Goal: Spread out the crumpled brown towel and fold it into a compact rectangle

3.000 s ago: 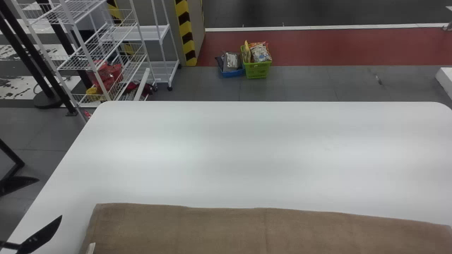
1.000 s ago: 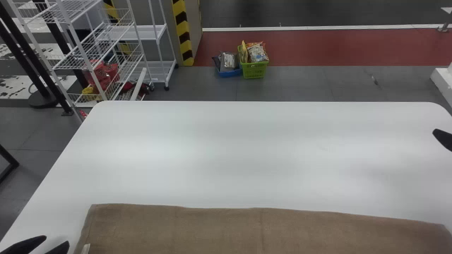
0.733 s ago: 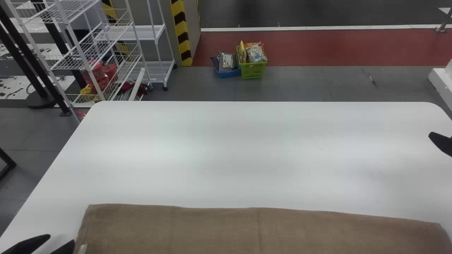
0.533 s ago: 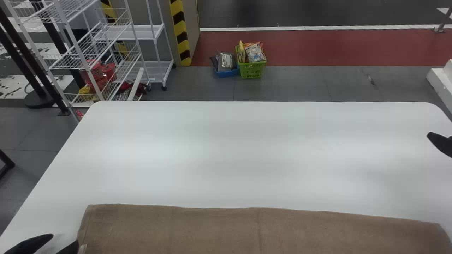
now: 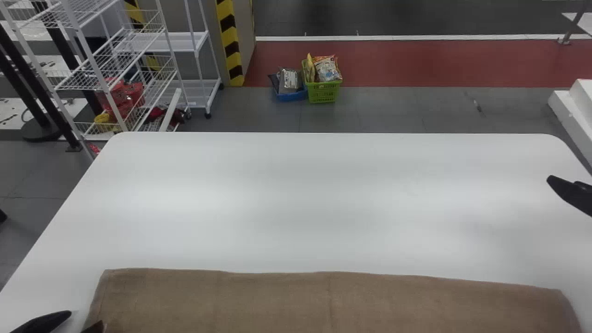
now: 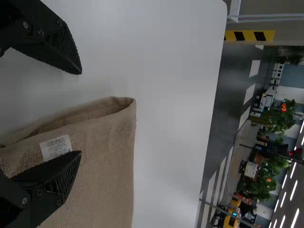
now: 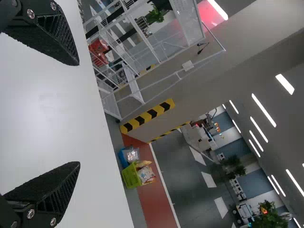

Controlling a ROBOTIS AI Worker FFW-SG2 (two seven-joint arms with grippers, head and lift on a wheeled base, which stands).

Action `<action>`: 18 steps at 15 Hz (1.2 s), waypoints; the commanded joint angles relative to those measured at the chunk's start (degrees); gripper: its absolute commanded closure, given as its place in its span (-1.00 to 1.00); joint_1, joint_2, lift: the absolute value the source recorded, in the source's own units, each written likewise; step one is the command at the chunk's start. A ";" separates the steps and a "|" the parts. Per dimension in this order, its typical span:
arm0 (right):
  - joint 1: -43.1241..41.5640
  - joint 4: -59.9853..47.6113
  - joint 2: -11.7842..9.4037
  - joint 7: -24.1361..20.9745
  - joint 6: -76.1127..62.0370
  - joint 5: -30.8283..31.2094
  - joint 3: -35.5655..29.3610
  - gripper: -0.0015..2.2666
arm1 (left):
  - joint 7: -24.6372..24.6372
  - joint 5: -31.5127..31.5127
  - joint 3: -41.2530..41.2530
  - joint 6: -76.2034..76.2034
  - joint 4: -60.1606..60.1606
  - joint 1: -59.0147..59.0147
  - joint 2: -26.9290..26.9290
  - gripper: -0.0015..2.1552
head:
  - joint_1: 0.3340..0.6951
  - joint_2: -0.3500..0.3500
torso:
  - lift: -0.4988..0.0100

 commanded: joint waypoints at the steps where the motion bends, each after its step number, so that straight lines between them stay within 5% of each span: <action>1: 0.00 0.29 -0.07 0.00 -0.08 -0.04 -0.03 -0.95 | 0.00 -0.50 -0.53 0.02 0.06 0.02 0.01 -0.75 | 1.00 0.18 | 0.46; 4: 0.00 0.46 -0.16 0.00 -0.08 -0.13 -0.20 -0.95 | -0.18 -1.56 -1.32 0.02 0.24 0.02 0.01 -0.73 | 1.00 0.15 | 0.46; 7: 0.00 0.81 -0.16 0.00 -0.08 -0.13 -0.47 -0.95 | -0.70 -2.35 -1.58 0.02 0.06 0.20 0.01 -0.39 | 1.00 0.12 | 0.46; 8: 0.00 0.99 -0.16 0.00 -0.08 -0.13 -0.55 -0.95 | -1.14 -2.52 -1.58 0.02 0.06 0.28 0.10 -0.08 | 1.00 0.11 | 0.46; 9: 0.00 1.25 -0.16 0.00 -0.08 -0.13 -0.64 -0.95 | -1.67 -2.52 -1.58 0.02 -0.02 0.28 0.10 0.50 | 1.00 0.11 | 0.46; 10: 0.00 1.52 -0.24 0.00 -0.08 -0.13 -0.64 -0.95 | -1.76 -2.61 -1.49 0.02 -0.29 0.28 0.19 0.74 | 1.00 0.10 | 0.46; 18: 0.17 1.96 0.02 0.00 -0.08 -0.22 -0.99 -0.95 | -2.02 -4.37 0.97 -0.69 -0.02 -2.62 1.51 0.75 | 1.00 0.11 | 0.46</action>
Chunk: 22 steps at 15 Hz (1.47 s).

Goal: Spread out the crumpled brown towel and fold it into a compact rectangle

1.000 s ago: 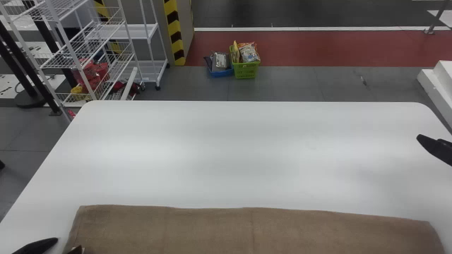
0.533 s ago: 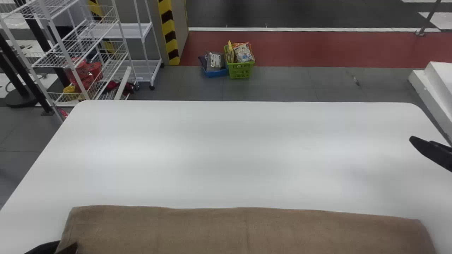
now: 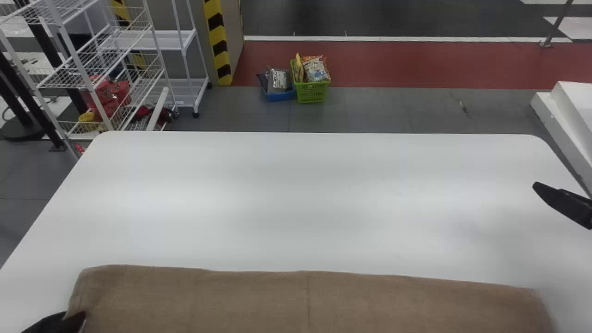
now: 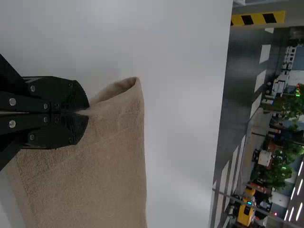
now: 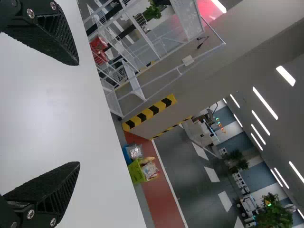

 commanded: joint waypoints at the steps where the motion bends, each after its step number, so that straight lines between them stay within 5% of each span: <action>1: 0.15 -0.02 0.12 0.00 0.00 -0.06 0.00 -0.95 | 0.09 -0.83 1.89 0.08 0.84 -2.73 1.21 0.75 | 1.00 0.13 | 0.46; 6: 0.67 0.34 0.38 0.00 -1.23 -0.41 -0.18 -0.95 | 0.36 -3.11 4.97 1.31 2.25 -6.69 3.85 0.75 | 1.00 0.33 | 0.46; 10: 1.11 0.60 0.91 -0.17 -2.81 -0.41 0.18 -0.95 | -0.79 -1.09 5.05 7.64 -7.33 -3.87 0.24 0.74 | 1.00 0.40 | 0.46; 13: 1.46 0.51 1.26 -0.44 -3.34 -0.24 1.41 -0.95 | -2.46 0.49 3.21 15.02 -16.74 -2.03 -3.69 0.74 | 1.00 0.28 | 0.46; 22: 2.61 -1.33 1.35 -1.14 -6.68 0.73 5.80 -0.95 | -1.14 1.37 -9.62 29.08 -31.50 4.21 -3.69 0.74 | 1.00 -0.09 | 0.46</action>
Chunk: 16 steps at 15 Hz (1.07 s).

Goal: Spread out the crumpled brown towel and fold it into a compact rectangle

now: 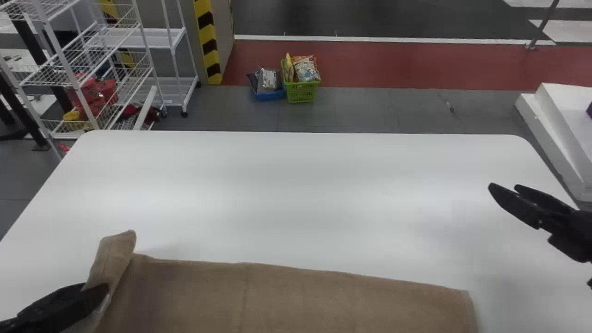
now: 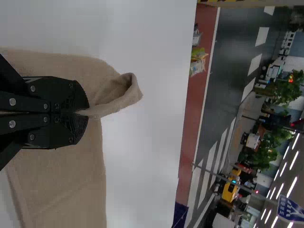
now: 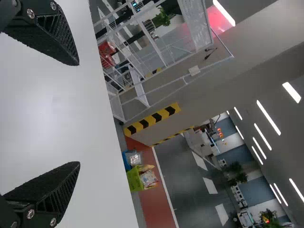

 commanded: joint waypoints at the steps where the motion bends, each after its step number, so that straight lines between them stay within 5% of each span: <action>1: 0.53 -0.34 0.00 0.00 -0.29 0.07 0.20 -0.95 | 1.64 -2.17 -6.64 0.65 -1.17 0.49 -0.15 0.74 | 1.00 -0.14 | 0.46; 16: 2.73 -3.07 0.17 0.00 -0.46 0.24 -0.24 -0.95 | 6.13 -5.33 -21.05 4.87 -1.52 0.31 -0.15 0.74 | 1.00 -0.61 | 0.46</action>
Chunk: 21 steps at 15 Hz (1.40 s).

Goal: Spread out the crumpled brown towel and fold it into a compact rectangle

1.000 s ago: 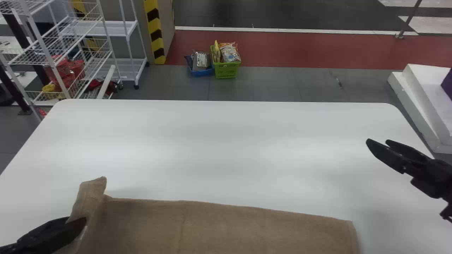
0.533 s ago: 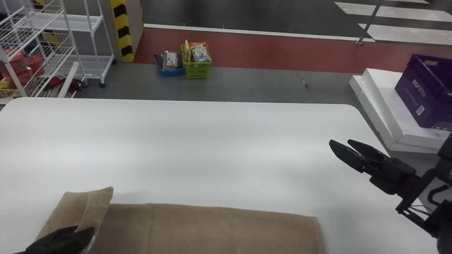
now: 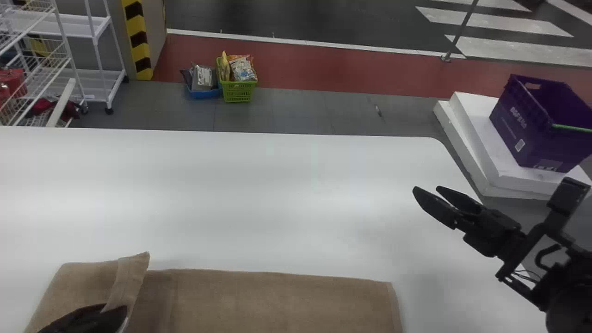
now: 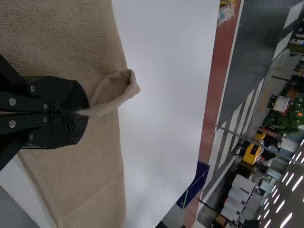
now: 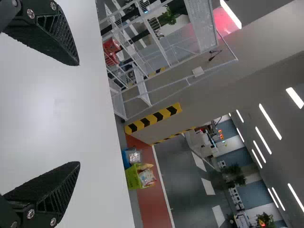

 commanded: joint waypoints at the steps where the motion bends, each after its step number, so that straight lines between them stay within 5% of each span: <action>1: 0.31 -0.22 0.15 0.00 0.00 -0.01 0.14 -0.94 | 1.03 -0.22 -3.18 0.45 0.13 -0.07 -0.15 0.74 | 1.00 -0.64 | 0.46; 5: 0.75 -1.63 0.85 0.00 0.17 0.08 -0.13 -0.94 | 5.95 -0.92 -8.46 0.09 0.30 -1.47 -0.15 0.74 | 1.00 -0.76 | 0.46; 19: 1.10 -1.54 1.38 -0.17 0.00 0.43 -0.13 -0.94 | 7.88 -0.22 -18.56 2.73 2.76 -4.02 -0.15 0.70 | 1.00 -1.00 | 0.46; 20: 1.10 -1.37 1.38 -0.17 0.00 0.43 -0.30 -0.94 | 8.23 -0.30 -18.56 0.27 3.90 -4.20 -0.15 0.16 | 1.00 -1.00 | 0.46; 21: 1.10 -1.19 1.38 -0.17 -0.18 0.43 -0.48 -0.94 | 9.64 -0.57 -18.65 -0.78 4.61 -4.29 -0.15 -0.86 | 1.00 -1.00 | 0.46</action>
